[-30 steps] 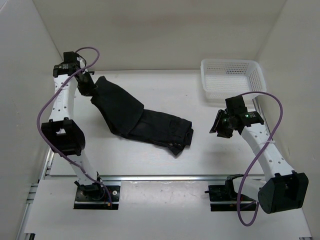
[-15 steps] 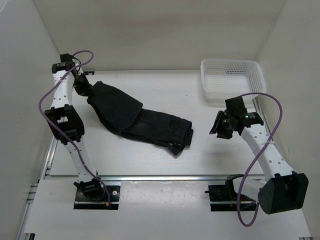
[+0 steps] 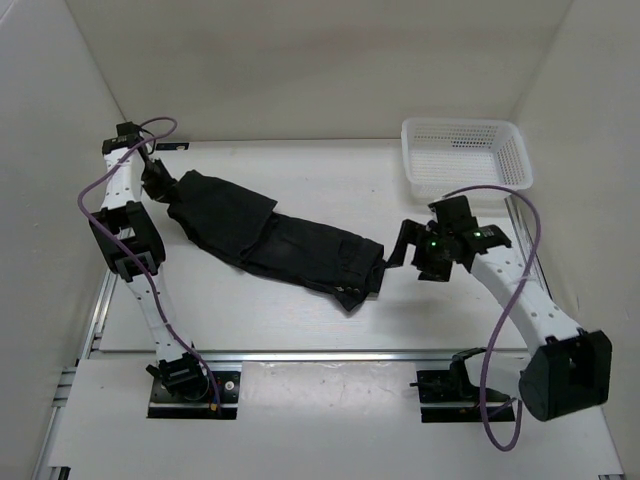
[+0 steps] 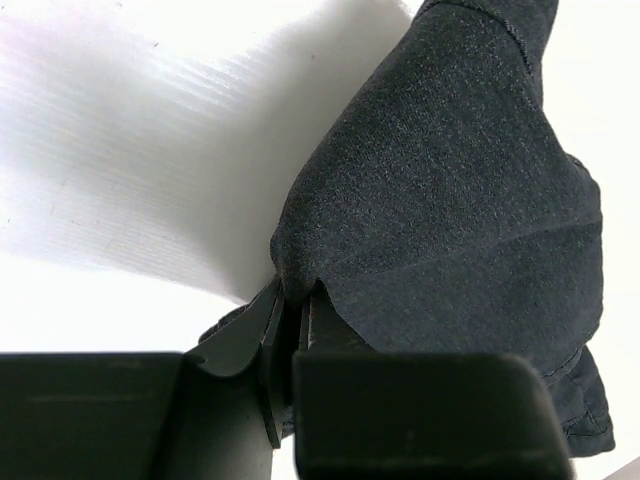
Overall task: Fold and stack the trousers
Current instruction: Fold the trousers
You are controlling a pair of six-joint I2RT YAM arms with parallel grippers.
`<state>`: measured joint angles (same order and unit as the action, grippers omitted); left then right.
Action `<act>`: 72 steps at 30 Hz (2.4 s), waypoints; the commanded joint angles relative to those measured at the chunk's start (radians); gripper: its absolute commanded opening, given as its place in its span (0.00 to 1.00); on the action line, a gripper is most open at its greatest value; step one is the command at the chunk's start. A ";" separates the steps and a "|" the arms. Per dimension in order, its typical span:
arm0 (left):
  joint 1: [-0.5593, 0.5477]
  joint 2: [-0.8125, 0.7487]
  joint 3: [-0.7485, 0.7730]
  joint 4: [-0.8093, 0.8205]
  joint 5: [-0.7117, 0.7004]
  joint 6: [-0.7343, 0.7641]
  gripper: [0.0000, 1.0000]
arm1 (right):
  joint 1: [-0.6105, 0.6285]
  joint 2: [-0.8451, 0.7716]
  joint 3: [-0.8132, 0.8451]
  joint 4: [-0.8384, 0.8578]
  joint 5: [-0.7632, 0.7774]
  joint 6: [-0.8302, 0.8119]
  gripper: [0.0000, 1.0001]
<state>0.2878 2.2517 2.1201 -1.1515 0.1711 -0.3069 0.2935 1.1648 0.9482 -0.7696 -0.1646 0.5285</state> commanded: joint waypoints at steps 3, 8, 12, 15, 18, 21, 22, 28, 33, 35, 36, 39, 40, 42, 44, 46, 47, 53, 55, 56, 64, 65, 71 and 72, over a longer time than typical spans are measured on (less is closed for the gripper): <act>-0.003 -0.092 -0.008 0.024 -0.015 -0.005 0.10 | 0.068 0.197 -0.042 0.228 -0.199 0.027 1.00; 0.007 -0.092 -0.008 0.015 -0.015 0.005 0.10 | 0.102 0.407 0.007 0.340 -0.220 0.047 0.97; 0.007 -0.092 -0.017 0.015 -0.015 0.005 0.10 | 0.121 0.519 0.043 0.391 -0.234 0.057 0.77; 0.007 -0.092 -0.026 0.015 -0.015 0.005 0.10 | 0.142 0.578 0.057 0.423 -0.245 0.067 0.50; 0.007 -0.092 -0.035 0.015 -0.038 0.014 0.10 | 0.130 0.590 0.057 0.412 -0.179 0.067 0.12; 0.016 -0.102 -0.045 0.015 -0.048 0.023 0.10 | 0.087 0.572 0.043 0.369 -0.124 0.056 0.00; 0.025 -0.103 -0.057 0.015 -0.048 0.023 0.10 | 0.070 0.543 0.020 0.359 -0.110 0.038 0.00; 0.034 -0.193 -0.175 0.049 -0.008 0.023 0.10 | -0.039 0.498 -0.028 0.280 -0.053 -0.061 0.00; 0.034 -0.250 -0.219 0.049 -0.038 0.023 0.10 | -0.050 0.478 -0.029 0.270 -0.079 -0.078 0.00; 0.034 -0.274 -0.219 0.049 -0.038 0.014 0.10 | -0.041 0.478 -0.006 0.270 -0.090 -0.078 0.00; 0.034 -0.288 -0.219 0.049 -0.027 0.014 0.10 | -0.040 0.467 0.003 0.256 -0.090 -0.078 0.02; 0.010 -0.348 -0.190 0.036 -0.027 0.005 0.10 | -0.040 0.428 0.035 0.224 -0.069 -0.078 0.68; -0.001 -0.378 -0.190 0.036 -0.027 0.005 0.10 | -0.040 0.412 0.035 0.205 -0.069 -0.078 0.91; -0.045 -0.411 -0.163 0.013 -0.038 -0.007 0.10 | -0.040 0.363 0.069 0.175 -0.041 -0.078 1.00; -0.070 -0.461 -0.163 0.013 -0.038 -0.017 0.10 | -0.040 0.322 0.092 0.123 -0.001 -0.078 1.00; -0.113 -0.492 -0.163 0.013 -0.067 -0.038 0.10 | -0.040 0.294 0.132 0.087 0.022 -0.078 1.00; -0.128 -0.515 -0.163 0.003 -0.080 -0.038 0.10 | -0.040 0.265 0.142 0.058 0.031 -0.078 1.00; -0.275 -0.576 -0.123 -0.008 -0.125 -0.116 0.10 | -0.040 0.159 0.201 -0.025 0.065 -0.078 1.00; -0.372 -0.586 -0.109 -0.008 -0.162 -0.150 0.10 | -0.040 0.136 0.212 -0.037 0.065 -0.078 1.00; -0.407 -0.586 -0.100 -0.008 -0.171 -0.162 0.10 | -0.040 0.136 0.222 -0.051 0.065 -0.078 1.00; -0.735 -0.498 -0.043 -0.020 -0.350 -0.308 0.10 | -0.050 0.075 0.233 -0.082 0.094 -0.078 1.00; -0.787 -0.489 -0.029 -0.020 -0.363 -0.339 0.10 | -0.050 0.075 0.233 -0.094 0.094 -0.078 1.00; -0.973 -0.409 0.003 -0.001 -0.345 -0.448 0.10 | -0.068 0.036 0.224 -0.112 0.117 -0.078 1.00; -1.001 -0.393 0.014 0.027 -0.322 -0.448 0.16 | -0.077 0.026 0.215 -0.112 0.129 -0.078 1.00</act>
<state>-0.6346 1.8431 2.0800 -1.1736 -0.1707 -0.6781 0.2314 1.2270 1.1435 -0.8635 -0.0654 0.4629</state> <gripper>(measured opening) 0.180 0.998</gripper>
